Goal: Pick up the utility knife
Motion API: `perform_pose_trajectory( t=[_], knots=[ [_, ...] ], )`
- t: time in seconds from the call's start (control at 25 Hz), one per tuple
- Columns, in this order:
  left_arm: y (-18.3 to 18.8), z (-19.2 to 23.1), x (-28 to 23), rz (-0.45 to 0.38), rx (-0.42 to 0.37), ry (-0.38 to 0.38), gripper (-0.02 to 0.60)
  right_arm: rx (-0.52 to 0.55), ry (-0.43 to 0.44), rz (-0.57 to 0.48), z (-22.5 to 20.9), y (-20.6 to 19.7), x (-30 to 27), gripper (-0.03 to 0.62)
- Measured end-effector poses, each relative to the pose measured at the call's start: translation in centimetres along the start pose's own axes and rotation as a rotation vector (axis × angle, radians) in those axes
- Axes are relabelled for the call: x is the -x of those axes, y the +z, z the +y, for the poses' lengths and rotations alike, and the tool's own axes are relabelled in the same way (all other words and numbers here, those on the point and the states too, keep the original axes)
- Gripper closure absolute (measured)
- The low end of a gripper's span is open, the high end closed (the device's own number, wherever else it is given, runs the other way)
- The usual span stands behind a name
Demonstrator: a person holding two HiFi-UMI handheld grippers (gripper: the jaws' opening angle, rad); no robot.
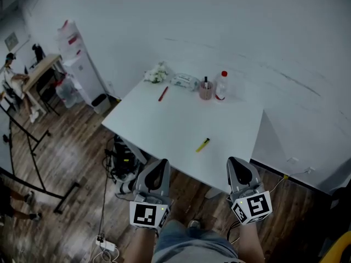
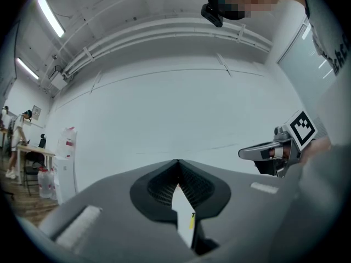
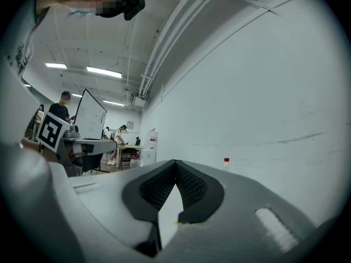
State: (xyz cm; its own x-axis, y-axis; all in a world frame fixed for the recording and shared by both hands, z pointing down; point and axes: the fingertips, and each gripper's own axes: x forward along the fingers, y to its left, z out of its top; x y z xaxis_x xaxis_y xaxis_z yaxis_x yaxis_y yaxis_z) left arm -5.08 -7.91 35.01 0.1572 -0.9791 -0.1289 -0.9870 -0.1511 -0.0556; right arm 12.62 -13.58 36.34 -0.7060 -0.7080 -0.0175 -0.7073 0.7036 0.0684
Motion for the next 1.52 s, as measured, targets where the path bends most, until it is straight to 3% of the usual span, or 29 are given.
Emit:
perform_pose_trajectory(
  t=[0.44,0.96,1.52],
  knots=[
    [-0.3,1.5,-2.0,-0.004,0.006,-0.009,0.561,0.006,0.008,0.006,-0.5,-0.2,-3.1,0.594],
    [-1.5,5.1,-7.7,0.01,0.015,-0.093,0.561,-0.041,-0.055,0.047,-1.9,-1.5,-9.1,0.594],
    [-3.7,9.0,-12.7,0.05,0.039,-0.167,0.561,-0.204,-0.18,0.249,-4.1,-7.4,-15.0,0.594]
  ],
)
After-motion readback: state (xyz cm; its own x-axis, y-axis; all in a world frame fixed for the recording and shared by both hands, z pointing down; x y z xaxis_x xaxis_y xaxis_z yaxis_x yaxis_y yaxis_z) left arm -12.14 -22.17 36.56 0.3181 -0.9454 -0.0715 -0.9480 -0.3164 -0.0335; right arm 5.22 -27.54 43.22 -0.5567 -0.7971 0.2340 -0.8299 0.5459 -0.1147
